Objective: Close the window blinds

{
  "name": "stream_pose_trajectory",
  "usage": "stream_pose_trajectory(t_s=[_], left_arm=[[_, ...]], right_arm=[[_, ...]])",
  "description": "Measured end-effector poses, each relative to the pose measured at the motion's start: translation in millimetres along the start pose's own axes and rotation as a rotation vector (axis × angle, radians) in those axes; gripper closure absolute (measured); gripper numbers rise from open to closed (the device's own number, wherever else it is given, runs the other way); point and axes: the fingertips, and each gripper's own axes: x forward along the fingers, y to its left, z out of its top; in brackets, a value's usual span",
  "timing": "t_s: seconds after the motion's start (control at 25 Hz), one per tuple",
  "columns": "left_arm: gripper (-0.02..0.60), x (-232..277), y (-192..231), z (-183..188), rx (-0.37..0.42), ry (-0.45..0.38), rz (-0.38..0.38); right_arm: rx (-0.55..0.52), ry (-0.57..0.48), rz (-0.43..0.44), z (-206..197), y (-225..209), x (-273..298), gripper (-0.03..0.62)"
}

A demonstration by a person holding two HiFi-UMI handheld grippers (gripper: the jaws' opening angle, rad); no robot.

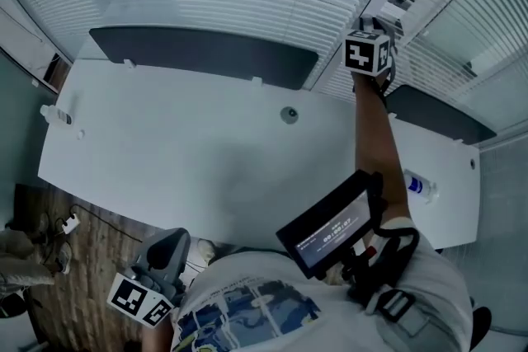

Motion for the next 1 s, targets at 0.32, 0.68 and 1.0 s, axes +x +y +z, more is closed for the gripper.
stream_pose_trajectory(t_s=[0.32, 0.68, 1.0], left_arm=[[0.574, 1, -7, 2, 0.011, -0.004, -0.007], [0.574, 1, -7, -1, 0.009, -0.002, -0.008], [0.574, -1, 0, -3, -0.005, -0.004, -0.005]], right_arm=[[0.925, -0.101, 0.325, -11, -11, -1, 0.471], [1.475, -0.107, 0.486, -20, -19, 5, 0.471], [0.523, -0.022, 0.147, -5, -9, -3, 0.473]])
